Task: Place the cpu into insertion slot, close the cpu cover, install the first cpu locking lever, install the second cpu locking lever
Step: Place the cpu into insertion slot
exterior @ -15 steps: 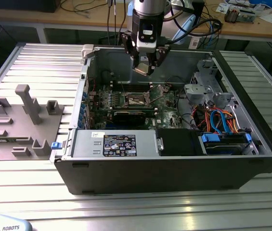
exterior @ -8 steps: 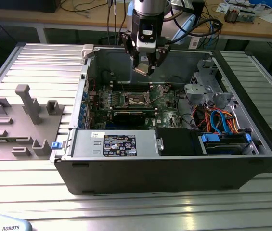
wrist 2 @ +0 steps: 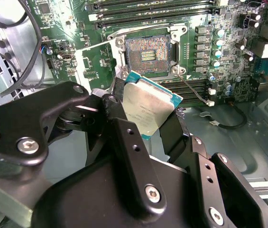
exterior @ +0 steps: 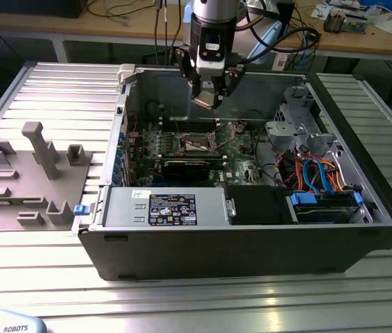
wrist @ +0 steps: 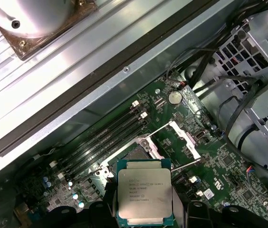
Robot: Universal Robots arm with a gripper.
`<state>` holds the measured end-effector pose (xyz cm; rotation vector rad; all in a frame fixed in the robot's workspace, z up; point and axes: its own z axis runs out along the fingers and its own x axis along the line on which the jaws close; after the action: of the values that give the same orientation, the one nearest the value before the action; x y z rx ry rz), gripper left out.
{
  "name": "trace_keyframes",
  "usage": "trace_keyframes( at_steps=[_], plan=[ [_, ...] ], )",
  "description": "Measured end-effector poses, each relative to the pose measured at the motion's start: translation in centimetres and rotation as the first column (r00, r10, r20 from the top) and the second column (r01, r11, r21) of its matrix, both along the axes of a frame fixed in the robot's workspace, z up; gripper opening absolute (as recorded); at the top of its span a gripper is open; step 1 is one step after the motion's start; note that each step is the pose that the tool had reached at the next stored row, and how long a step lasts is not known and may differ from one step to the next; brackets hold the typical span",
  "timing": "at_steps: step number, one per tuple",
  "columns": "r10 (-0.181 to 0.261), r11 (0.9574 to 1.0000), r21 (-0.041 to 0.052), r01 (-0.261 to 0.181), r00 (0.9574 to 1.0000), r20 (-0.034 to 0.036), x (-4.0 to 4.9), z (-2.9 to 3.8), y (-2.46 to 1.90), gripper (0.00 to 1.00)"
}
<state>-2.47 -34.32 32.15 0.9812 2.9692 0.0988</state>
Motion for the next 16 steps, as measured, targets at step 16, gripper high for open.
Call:
trace_keyframes(
  at_steps=[16],
  plan=[
    [-0.010, 0.9999, -0.0002, 0.010, 0.9999, 0.0000, 0.00, -0.03, 0.00, 0.54]
  ],
)
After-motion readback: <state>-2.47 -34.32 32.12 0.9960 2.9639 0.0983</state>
